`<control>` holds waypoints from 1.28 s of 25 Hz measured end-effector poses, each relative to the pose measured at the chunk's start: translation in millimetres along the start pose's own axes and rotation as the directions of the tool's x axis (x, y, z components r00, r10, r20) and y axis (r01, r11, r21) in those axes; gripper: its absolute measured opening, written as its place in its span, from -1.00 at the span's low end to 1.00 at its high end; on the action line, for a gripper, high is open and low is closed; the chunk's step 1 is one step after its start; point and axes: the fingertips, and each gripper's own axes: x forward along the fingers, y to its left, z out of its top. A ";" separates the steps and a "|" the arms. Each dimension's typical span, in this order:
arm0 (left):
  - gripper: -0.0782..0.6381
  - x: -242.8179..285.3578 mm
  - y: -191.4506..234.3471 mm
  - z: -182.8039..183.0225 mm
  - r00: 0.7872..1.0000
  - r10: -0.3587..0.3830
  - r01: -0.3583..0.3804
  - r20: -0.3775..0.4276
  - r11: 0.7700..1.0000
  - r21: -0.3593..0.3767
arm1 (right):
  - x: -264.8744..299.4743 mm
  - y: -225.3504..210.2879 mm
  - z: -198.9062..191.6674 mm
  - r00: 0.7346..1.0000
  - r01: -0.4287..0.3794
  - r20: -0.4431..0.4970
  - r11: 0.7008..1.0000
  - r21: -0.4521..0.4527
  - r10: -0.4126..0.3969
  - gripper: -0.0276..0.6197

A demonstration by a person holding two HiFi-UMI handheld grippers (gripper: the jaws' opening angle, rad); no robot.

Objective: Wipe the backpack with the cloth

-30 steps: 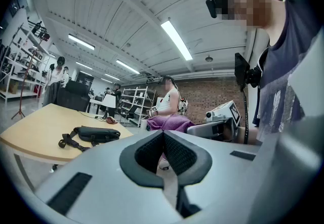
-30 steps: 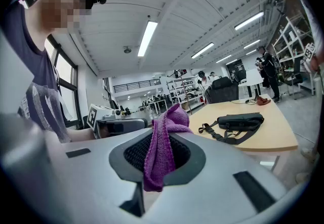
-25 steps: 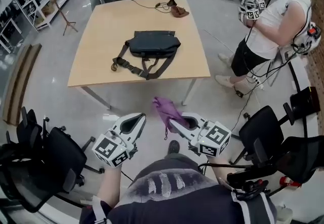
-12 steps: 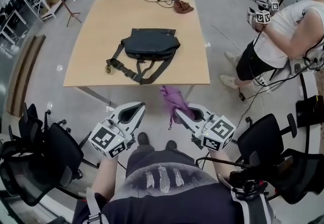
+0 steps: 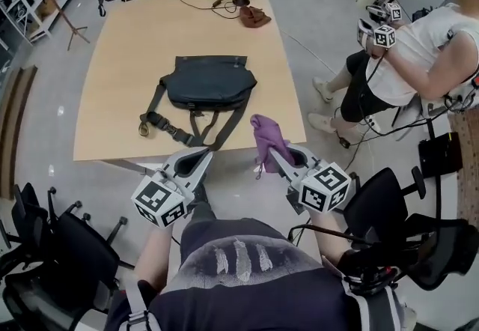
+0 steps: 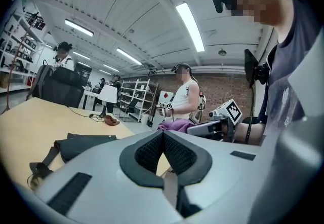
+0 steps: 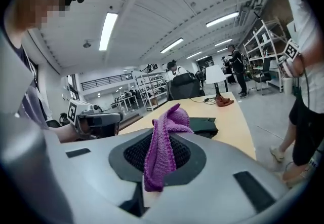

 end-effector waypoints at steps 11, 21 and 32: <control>-0.76 -6.1 169.3 23.2 0.996 -0.054 0.057 -0.069 0.997 0.044 | 152.5 -41.8 61.7 0.985 0.169 -0.008 0.982 -0.081 -0.170 -0.82; -0.76 15.6 236.2 31.8 0.996 -0.009 0.009 -0.092 1.000 -0.008 | 184.7 -163.9 72.3 0.890 0.377 -0.159 0.885 -0.273 -0.428 -0.82; -0.76 54.3 276.6 40.7 0.986 0.109 -0.115 -0.130 0.993 -0.041 | 280.6 -254.6 -18.7 0.789 0.251 -0.476 0.911 -0.328 -0.389 -0.82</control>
